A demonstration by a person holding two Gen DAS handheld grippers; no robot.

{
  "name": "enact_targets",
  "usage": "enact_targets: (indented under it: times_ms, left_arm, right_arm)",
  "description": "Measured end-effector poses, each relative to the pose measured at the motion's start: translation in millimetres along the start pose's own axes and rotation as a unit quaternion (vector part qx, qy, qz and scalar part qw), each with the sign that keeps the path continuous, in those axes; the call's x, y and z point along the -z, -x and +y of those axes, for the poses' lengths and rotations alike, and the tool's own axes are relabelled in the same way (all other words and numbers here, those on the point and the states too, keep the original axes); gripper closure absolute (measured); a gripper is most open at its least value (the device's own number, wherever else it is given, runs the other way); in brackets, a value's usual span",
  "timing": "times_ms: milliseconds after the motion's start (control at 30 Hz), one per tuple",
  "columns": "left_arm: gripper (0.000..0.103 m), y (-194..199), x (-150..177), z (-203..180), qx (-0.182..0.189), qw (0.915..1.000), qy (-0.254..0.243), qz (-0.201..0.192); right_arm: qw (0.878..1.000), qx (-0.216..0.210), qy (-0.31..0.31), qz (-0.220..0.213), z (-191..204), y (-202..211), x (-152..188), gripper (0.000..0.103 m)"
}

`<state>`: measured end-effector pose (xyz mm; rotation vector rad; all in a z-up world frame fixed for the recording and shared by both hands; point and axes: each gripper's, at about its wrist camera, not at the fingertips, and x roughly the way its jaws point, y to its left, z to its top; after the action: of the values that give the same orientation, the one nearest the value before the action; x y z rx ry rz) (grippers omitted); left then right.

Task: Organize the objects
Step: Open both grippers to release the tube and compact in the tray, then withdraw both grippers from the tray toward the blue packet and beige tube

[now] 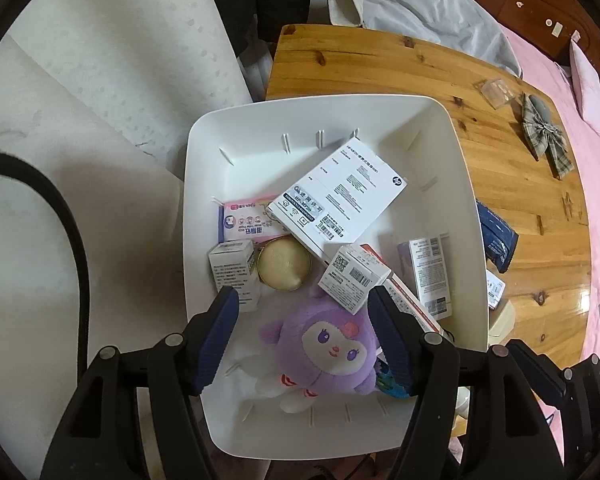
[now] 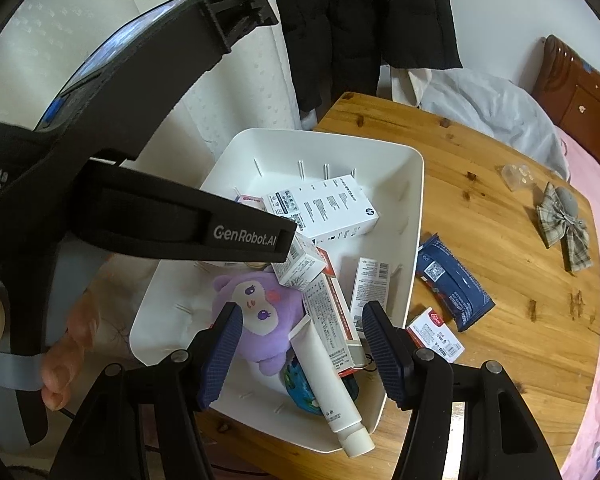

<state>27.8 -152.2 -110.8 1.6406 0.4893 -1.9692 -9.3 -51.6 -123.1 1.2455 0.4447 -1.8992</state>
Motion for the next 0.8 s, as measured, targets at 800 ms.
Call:
enact_targets:
  times_ms: [800]
  left_arm:
    - [0.032,49,-5,-23,0.009,0.9977,-0.015,-0.066]
  right_arm:
    - [0.992,0.022,-0.033,-0.116,-31,66,9,0.040]
